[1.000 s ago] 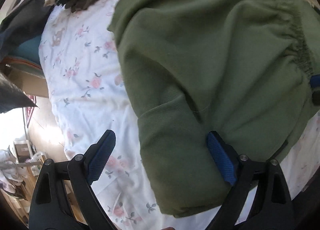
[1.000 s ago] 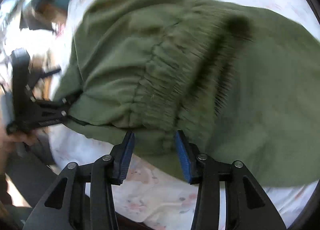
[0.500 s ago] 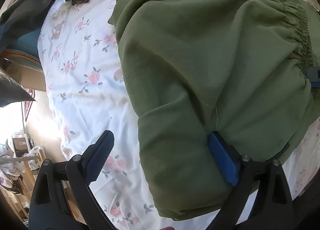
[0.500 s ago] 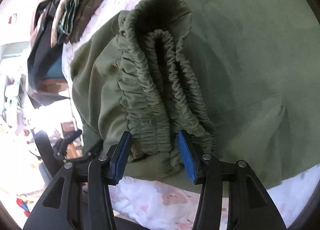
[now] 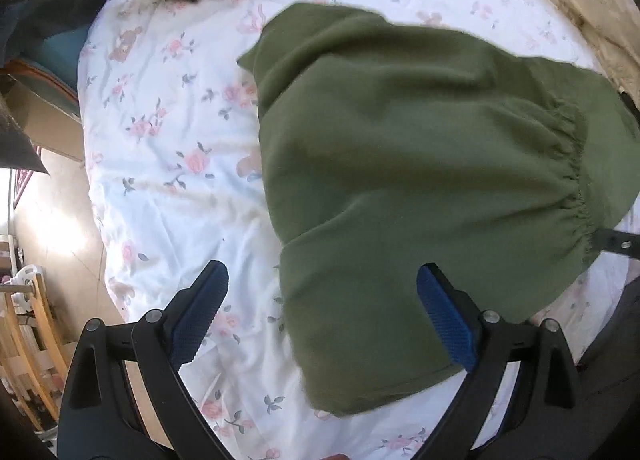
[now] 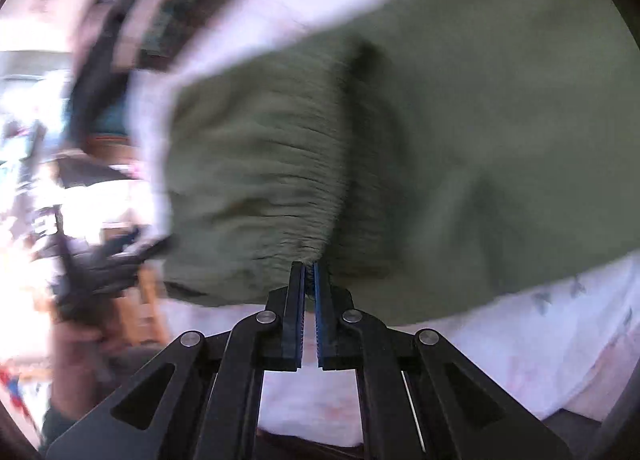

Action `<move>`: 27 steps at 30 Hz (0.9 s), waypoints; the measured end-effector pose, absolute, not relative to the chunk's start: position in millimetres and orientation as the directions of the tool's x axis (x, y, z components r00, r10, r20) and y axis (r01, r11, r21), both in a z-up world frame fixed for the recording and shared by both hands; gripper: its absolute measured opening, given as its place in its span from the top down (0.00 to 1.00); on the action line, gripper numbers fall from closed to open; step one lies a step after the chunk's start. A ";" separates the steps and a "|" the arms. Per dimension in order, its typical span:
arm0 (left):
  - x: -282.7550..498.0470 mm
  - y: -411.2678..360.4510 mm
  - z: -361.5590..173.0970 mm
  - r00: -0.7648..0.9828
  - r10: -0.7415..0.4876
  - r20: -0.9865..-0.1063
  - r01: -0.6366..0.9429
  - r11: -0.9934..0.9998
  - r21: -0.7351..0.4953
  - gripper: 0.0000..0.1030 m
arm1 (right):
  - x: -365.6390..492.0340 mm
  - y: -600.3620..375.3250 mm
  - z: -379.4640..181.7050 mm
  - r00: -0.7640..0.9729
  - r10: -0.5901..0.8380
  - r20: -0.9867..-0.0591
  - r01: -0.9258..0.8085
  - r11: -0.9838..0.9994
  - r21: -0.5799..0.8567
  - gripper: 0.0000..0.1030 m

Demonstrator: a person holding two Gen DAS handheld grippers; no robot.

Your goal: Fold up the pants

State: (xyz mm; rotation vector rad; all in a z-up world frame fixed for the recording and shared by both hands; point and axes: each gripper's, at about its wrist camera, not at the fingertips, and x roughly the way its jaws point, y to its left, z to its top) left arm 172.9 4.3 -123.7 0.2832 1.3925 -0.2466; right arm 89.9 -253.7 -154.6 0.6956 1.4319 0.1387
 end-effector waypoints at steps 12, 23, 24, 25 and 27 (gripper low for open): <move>170.1 6.1 -164.6 0.109 0.084 -0.990 0.325 0.939 0.115 0.08 | 207.3 -224.7 -52.5 0.298 0.402 -0.866 -0.052 0.912 0.406 0.56; 166.9 14.4 -178.7 0.065 0.040 -0.997 0.285 0.957 0.057 0.07 | 366.3 -83.6 -147.0 0.053 0.402 -0.914 -0.342 0.867 0.362 0.60; 165.0 16.7 -181.2 0.059 0.037 -0.998 0.283 0.958 0.052 0.07 | 370.6 -76.1 -155.7 0.031 0.400 -0.916 -0.352 0.862 0.364 0.59; 163.4 15.4 -184.1 0.055 0.036 -0.998 0.281 0.958 0.050 0.07 | 370.3 -72.3 -158.9 0.025 0.400 -0.916 -0.366 0.857 0.364 0.61; 161.2 13.2 -185.6 0.065 0.044 -0.997 0.293 0.954 0.061 0.07 | 369.3 -62.3 -158.2 0.003 0.416 -0.909 -0.423 0.824 0.376 1.00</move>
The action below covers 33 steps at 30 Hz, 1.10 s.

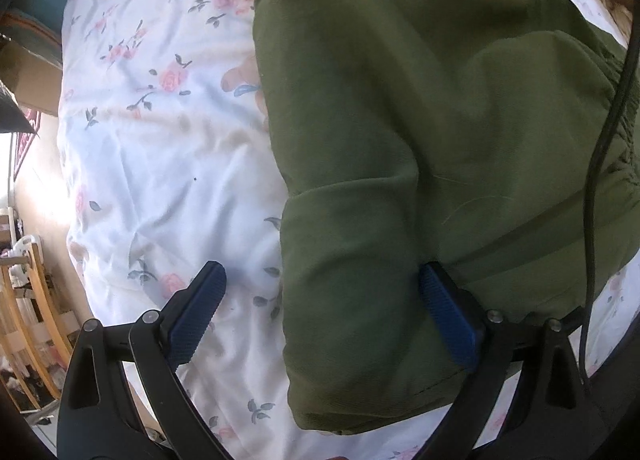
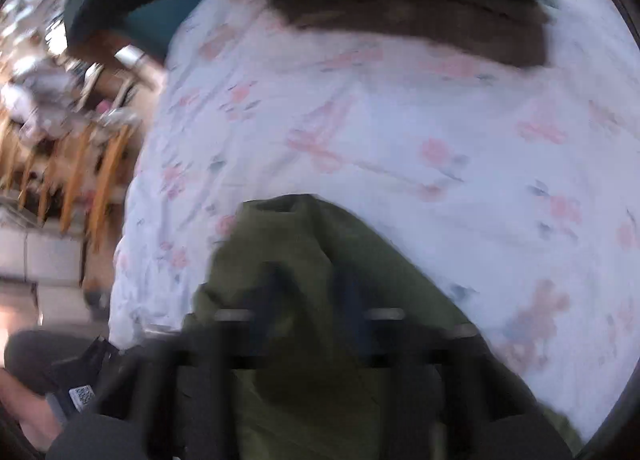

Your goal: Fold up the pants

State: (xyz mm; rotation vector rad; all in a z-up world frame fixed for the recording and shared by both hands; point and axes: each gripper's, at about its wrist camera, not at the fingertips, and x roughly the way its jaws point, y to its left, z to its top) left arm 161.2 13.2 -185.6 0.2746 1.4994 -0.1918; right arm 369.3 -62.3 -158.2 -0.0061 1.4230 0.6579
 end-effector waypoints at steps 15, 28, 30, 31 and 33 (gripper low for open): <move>170.4 -8.3 -191.7 0.059 0.092 -0.994 0.332 0.937 0.106 0.05 | 407.8 -73.1 -145.5 0.110 0.353 -0.929 -0.445 0.853 0.272 0.74; 168.7 -20.5 -191.8 0.081 0.128 -0.988 0.357 0.922 0.149 0.05 | 317.3 -103.8 -180.8 0.295 -0.044 -0.955 -0.498 0.845 -0.193 0.61; 167.2 -21.4 -190.6 0.095 0.128 -0.987 0.369 0.917 0.154 0.05 | 325.9 -118.0 -190.7 0.363 -0.166 -0.917 -0.406 0.858 -0.316 0.62; 165.4 -22.6 -185.7 0.099 0.126 -0.987 0.371 0.916 0.154 0.05 | 329.5 -125.7 -186.9 0.357 -0.139 -0.924 -0.373 0.886 -0.277 0.61; 165.5 -20.4 -184.8 0.094 0.120 -0.988 0.366 0.919 0.147 0.05 | 328.7 -138.1 -166.8 0.427 -0.192 -0.883 -0.296 0.894 -0.338 0.63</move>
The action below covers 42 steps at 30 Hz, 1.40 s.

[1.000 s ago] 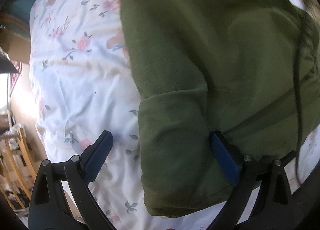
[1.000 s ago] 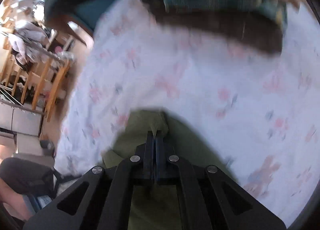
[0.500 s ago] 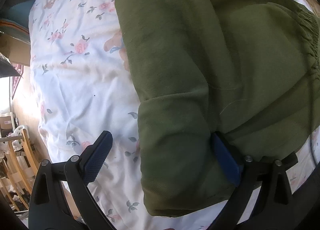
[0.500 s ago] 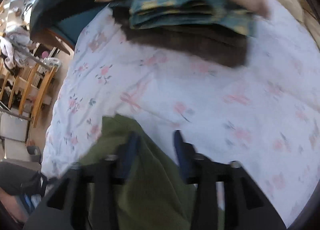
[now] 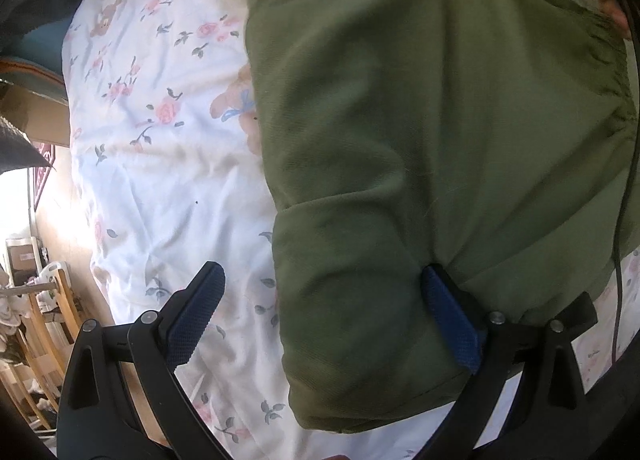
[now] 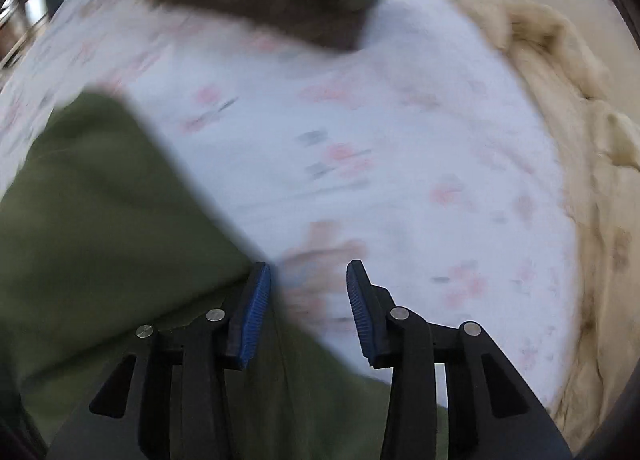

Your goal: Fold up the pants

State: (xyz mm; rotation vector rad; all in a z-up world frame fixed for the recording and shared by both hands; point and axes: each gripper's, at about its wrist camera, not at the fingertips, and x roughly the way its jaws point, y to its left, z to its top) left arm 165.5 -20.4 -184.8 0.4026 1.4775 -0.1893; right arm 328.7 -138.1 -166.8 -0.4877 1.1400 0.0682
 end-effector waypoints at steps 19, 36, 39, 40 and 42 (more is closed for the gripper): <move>189.0 26.7 -110.7 0.143 -0.143 -0.979 0.218 0.970 -0.110 0.06 | 168.3 -183.2 -148.3 0.108 0.154 -0.982 -0.298 0.947 0.116 0.60; 260.6 5.3 -173.2 0.062 -0.372 -0.926 0.174 0.918 -0.357 0.51 | 143.9 -318.2 -79.0 0.506 0.324 -0.800 0.139 0.884 0.446 0.47; 259.6 -5.0 -167.0 0.036 -0.347 -0.937 0.240 0.913 -0.329 0.76 | 146.7 -332.7 -78.0 0.524 0.322 -0.789 0.196 0.856 0.479 0.46; 260.9 -6.7 -167.2 0.034 -0.336 -0.941 0.242 0.917 -0.318 0.76 | 148.0 -335.5 -79.3 0.530 0.328 -0.782 0.207 0.844 0.494 0.46; 263.0 -8.3 -172.9 0.023 -0.333 -0.943 0.219 0.922 -0.320 0.76 | 149.3 -342.1 -77.2 0.543 0.339 -0.768 0.228 0.821 0.523 0.46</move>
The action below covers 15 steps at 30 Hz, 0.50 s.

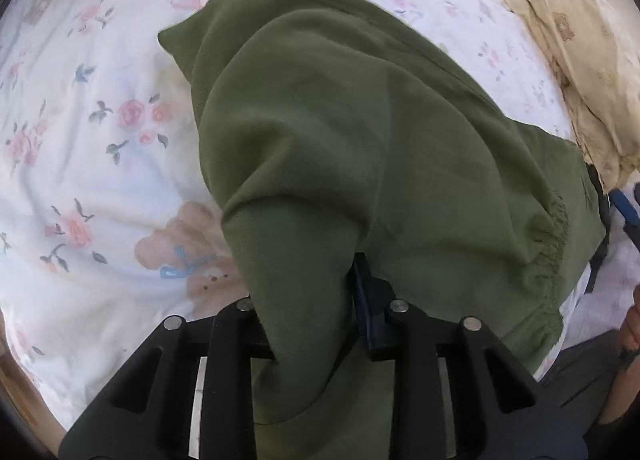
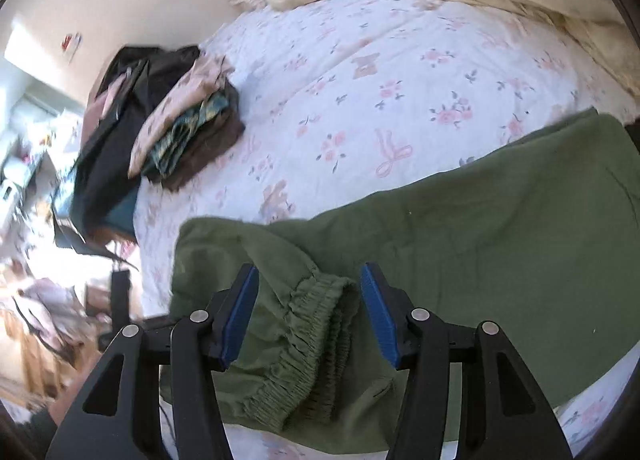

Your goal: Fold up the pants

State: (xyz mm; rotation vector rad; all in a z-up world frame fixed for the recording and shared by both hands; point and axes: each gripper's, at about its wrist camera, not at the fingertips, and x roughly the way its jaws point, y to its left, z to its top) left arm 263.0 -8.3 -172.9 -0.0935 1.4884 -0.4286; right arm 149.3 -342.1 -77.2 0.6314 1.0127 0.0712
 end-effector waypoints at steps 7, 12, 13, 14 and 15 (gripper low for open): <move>254.5 -9.6 -155.3 0.117 -0.255 -0.960 0.227 0.948 -0.224 0.94 | 137.7 -354.9 -76.4 0.540 0.293 -0.789 0.279 0.822 0.496 0.45; 234.6 21.3 -114.4 0.228 -0.265 -0.937 0.189 0.956 -0.225 0.96 | 139.6 -361.8 -82.8 0.548 0.307 -0.778 0.325 0.779 0.536 0.45; 235.9 23.2 -112.7 0.234 -0.259 -0.937 0.183 0.958 -0.219 0.97 | 139.6 -360.6 -83.3 0.546 0.297 -0.783 0.330 0.783 0.527 0.45; 232.8 35.0 -109.3 0.235 -0.250 -0.939 0.155 0.964 -0.218 0.97 | 139.3 -358.8 -83.9 0.542 0.290 -0.789 0.332 0.788 0.518 0.45; 229.7 41.5 -107.4 0.238 -0.236 -0.942 0.141 0.968 -0.207 0.97 | 139.2 -357.3 -84.6 0.539 0.292 -0.790 0.330 0.790 0.516 0.45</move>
